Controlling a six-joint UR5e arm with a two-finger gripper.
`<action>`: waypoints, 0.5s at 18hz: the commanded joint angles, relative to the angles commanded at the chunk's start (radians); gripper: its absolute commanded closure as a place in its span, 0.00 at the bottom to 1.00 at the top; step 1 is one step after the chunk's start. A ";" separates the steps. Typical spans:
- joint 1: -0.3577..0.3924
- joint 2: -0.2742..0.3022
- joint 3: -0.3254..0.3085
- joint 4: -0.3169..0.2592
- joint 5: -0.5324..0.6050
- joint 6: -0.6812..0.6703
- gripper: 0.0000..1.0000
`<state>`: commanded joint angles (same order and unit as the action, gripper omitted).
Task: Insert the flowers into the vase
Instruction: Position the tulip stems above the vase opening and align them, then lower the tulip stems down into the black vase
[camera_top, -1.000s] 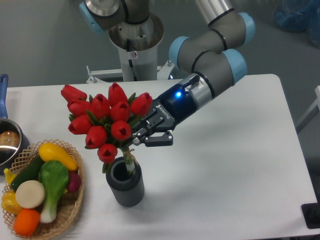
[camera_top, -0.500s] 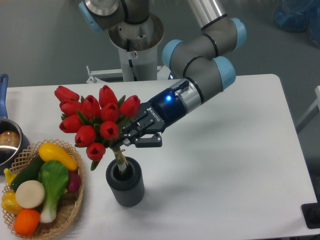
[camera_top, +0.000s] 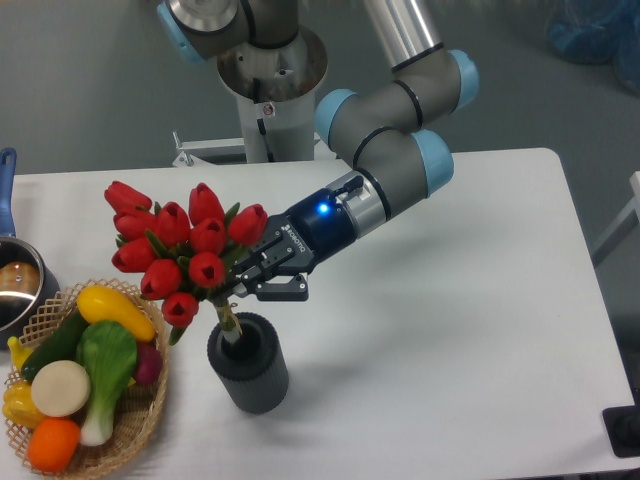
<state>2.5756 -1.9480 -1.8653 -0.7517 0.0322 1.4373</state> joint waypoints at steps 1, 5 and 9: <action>0.000 -0.011 0.002 -0.002 0.000 0.012 0.85; 0.005 -0.025 0.009 -0.002 0.000 0.028 0.85; 0.009 -0.046 0.021 -0.002 0.002 0.029 0.85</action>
<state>2.5848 -1.9941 -1.8439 -0.7532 0.0337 1.4665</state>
